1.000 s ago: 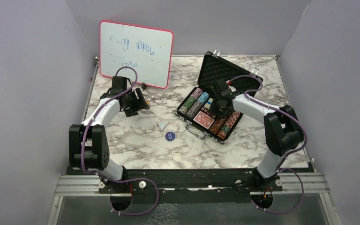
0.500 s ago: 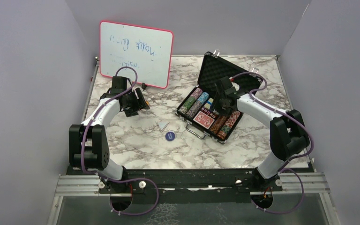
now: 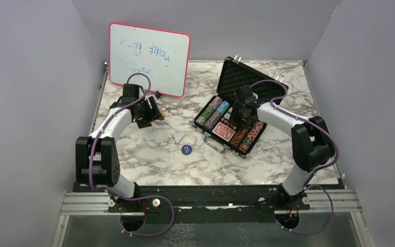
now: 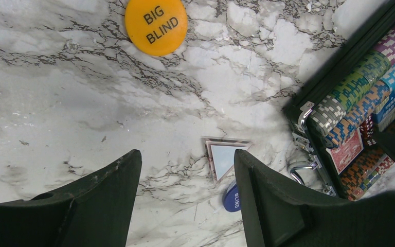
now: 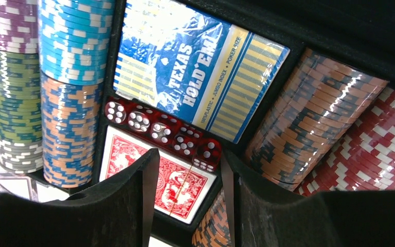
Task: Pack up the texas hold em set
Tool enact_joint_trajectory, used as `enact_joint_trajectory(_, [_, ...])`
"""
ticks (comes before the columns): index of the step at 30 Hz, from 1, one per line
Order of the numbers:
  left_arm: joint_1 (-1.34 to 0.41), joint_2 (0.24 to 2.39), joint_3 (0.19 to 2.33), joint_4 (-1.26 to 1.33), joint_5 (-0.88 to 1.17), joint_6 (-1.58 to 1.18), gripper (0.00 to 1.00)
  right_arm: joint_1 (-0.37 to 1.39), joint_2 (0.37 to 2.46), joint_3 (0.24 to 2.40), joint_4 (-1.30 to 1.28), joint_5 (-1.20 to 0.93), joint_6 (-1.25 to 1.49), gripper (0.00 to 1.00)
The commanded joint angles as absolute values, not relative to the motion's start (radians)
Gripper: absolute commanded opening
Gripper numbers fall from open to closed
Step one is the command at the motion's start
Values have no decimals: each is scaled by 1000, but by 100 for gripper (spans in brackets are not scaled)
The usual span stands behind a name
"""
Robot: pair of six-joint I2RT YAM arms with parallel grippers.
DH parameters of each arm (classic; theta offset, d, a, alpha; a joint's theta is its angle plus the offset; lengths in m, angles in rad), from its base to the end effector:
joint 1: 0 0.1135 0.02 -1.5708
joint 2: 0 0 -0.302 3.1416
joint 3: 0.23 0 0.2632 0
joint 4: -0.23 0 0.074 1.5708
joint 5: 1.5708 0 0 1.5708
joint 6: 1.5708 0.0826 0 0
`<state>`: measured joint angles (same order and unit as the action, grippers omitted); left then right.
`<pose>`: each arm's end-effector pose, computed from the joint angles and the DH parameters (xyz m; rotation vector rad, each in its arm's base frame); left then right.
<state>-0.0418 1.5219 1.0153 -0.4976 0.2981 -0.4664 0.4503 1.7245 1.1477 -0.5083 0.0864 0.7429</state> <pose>0.3392 -0.0385 0.2142 -0.4384 2.5753 -0.5703 0.3513 0.1619 0.1843 0.4189 2.6460 0.2771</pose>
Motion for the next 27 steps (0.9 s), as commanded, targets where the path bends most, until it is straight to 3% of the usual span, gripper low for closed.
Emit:
enact_joint_trajectory(1, [-46, 1516, 1029, -497, 285, -457, 69, 446, 1767, 1167, -474, 54, 729, 50])
enact_joint_trajectory(8, [-46, 1515, 1027, -497, 284, -456, 69, 446, 1768, 1158, -470, 57, 736, 53])
enact_joint_trajectory(16, [-47, 1511, 1023, -497, 284, -456, 69, 446, 1690, 1180, -526, 196, 716, 65])
enact_joint_trajectory(27, [-47, 1512, 1021, -496, 284, -455, 69, 446, 1685, 1154, -452, 48, 689, 55])
